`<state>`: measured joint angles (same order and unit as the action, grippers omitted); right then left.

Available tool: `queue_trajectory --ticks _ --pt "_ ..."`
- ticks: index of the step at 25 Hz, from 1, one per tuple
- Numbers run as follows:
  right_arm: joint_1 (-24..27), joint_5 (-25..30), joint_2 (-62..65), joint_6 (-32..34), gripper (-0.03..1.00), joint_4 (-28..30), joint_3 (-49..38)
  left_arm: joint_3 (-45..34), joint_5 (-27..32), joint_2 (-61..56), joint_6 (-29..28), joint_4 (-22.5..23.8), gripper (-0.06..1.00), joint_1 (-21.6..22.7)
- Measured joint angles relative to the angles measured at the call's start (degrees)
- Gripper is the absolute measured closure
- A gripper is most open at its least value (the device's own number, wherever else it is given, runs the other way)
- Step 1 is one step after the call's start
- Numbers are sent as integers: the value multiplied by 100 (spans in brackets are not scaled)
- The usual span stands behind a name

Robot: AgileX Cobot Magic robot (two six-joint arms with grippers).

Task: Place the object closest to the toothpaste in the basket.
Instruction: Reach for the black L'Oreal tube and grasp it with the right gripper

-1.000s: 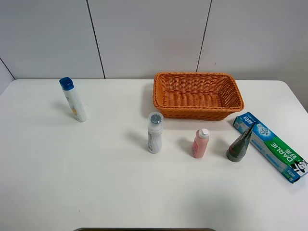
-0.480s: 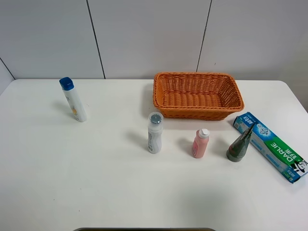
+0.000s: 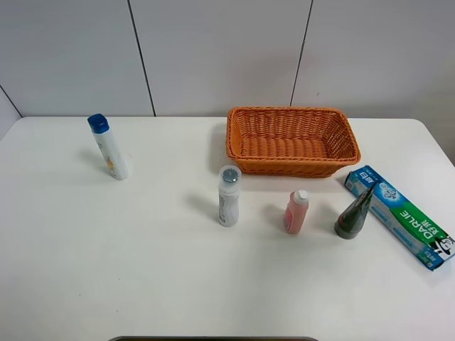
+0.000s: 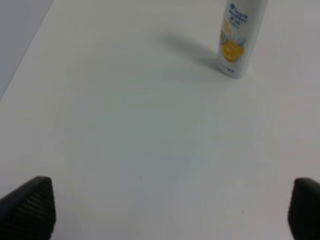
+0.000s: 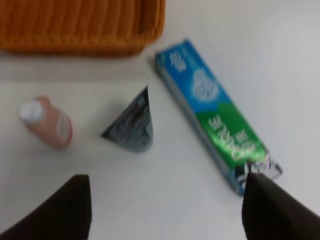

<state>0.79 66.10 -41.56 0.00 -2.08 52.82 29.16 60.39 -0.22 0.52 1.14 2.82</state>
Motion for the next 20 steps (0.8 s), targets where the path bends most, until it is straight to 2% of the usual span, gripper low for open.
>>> queue_trajectory --ticks 4,8,16,20 --pt "0 311 -930 180 31 -375 231 0 0 0 0 0 0 0" --pt "0 337 -1687 532 31 -710 497 0 0 0 0 6 0 0" --pt "0 307 -2867 1158 31 -728 660 0 0 0 0 6 0 0" --pt "0 99 -3339 1411 31 -717 660 0 0 0 0 6 0 0"
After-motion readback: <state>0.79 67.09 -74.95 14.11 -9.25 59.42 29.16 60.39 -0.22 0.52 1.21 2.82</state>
